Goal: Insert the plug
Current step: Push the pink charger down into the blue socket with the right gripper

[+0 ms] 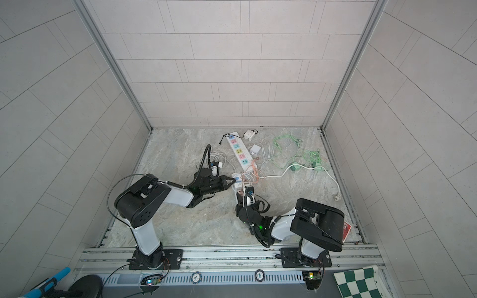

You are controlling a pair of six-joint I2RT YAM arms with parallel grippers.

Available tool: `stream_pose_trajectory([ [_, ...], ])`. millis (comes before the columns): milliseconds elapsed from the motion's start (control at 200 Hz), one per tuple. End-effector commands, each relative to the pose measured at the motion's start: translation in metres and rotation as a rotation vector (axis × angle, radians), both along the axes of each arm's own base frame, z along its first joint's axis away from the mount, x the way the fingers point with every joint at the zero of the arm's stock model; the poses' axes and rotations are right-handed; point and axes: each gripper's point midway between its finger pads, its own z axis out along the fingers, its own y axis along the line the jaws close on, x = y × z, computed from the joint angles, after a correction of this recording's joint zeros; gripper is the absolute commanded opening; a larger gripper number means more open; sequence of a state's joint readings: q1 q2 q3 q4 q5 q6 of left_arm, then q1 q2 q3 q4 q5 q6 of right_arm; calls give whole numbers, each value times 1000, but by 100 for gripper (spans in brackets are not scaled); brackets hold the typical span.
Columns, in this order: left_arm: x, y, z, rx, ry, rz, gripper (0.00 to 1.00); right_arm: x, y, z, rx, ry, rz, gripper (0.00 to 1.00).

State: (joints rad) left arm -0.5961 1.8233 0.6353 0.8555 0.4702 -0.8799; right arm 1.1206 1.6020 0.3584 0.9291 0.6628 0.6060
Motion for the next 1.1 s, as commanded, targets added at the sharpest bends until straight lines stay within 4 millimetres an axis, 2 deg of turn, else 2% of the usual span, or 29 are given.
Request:
stream_pose_trajectory([
  [0,5,-5,14,-33,-48,-10,6,-10,0,-33,-111,61,34,0],
  [275,4,-4,23,-43,-61,-8,6,-17,-2,-56,-169,59,50,0],
  [455,2,-2,27,-50,-65,-4,6,-20,3,-55,-259,68,78,0],
  [595,1,-2,41,-72,-83,-1,8,-23,0,-55,-292,80,78,0],
  [801,0,-1,46,-71,-83,-1,11,-27,-3,-74,-316,117,77,0],
  [936,-1,0,43,-63,-73,-2,19,-30,6,-84,-365,131,91,0],
  [1096,-3,4,36,-45,-55,5,38,-32,5,-87,-364,153,85,0],
])
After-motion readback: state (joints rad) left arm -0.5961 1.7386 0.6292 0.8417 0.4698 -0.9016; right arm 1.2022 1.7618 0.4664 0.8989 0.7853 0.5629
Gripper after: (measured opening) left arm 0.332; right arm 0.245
